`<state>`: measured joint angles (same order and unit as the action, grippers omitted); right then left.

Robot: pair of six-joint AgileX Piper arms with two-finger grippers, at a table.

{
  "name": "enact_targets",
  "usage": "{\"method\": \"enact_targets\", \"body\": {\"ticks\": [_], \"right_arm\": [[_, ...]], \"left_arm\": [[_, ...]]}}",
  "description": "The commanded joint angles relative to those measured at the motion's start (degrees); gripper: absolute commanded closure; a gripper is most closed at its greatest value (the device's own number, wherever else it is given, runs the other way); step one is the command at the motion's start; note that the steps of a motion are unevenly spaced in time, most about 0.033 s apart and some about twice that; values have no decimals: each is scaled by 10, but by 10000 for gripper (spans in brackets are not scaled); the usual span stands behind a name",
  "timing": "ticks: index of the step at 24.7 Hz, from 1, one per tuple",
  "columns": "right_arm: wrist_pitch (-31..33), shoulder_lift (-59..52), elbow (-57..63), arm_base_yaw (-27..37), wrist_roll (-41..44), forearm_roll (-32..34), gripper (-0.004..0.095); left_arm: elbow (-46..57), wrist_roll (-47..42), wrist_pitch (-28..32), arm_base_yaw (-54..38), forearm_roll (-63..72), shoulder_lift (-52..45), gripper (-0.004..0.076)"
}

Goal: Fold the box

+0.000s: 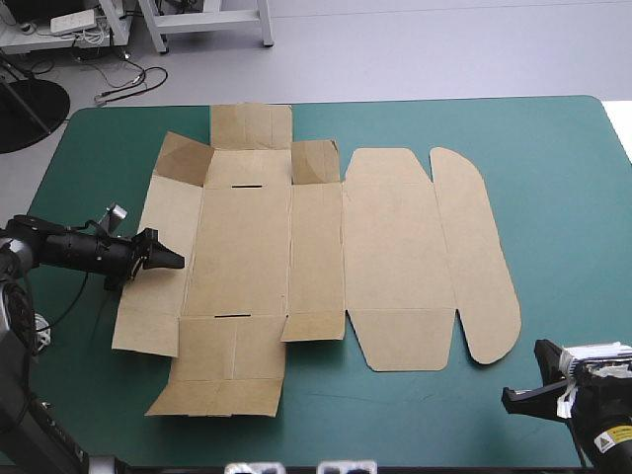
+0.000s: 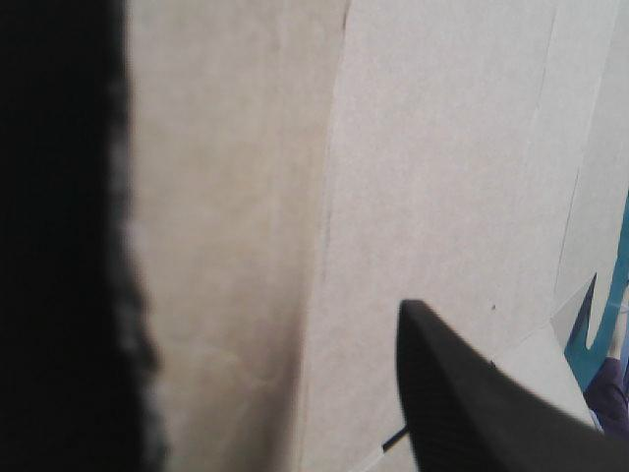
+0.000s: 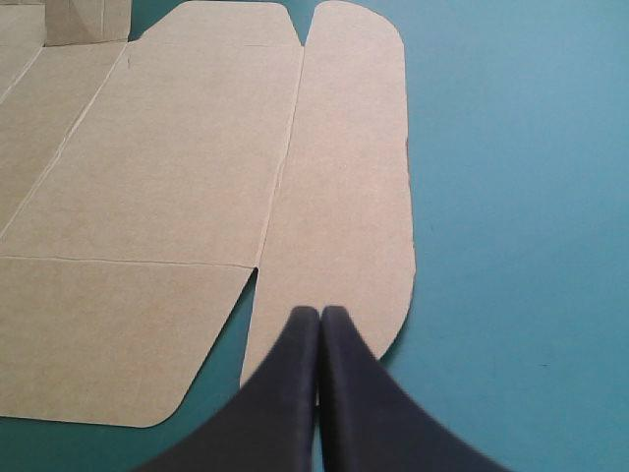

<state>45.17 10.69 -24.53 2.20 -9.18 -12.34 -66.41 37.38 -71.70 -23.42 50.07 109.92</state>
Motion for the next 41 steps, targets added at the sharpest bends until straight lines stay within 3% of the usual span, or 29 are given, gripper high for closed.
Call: {"method": "enact_targets", "body": {"ticks": [1, 2, 3, 10, 18, 23, 33, 41], "right_arm": [[-40, 10, -16, 0, 0, -4, 927], [-40, 10, -16, 0, 1, -4, 927], [-40, 11, -16, 0, 1, -4, 927], [-40, 11, -16, 0, 1, -4, 927], [-40, 11, -16, 0, 1, -4, 928], [-40, 11, -16, 0, 1, -4, 928], [-40, 11, -16, 0, 1, -4, 928], [-39, 11, -16, 0, 1, -4, 927]], "left_arm": [[6, 4, -22, 17, -25, 6, 578], [1, 4, -23, 17, -27, 6, 678], [-7, 4, -26, 17, -24, 6, 729], [-105, -3, -26, 33, -64, -31, 733], [-296, -1, -23, 164, -250, -95, 733], [-389, 90, -23, 284, -338, -99, 733], [-432, 163, 61, 460, -520, -99, 733], [-432, 165, 128, 604, -646, -99, 734]]}}
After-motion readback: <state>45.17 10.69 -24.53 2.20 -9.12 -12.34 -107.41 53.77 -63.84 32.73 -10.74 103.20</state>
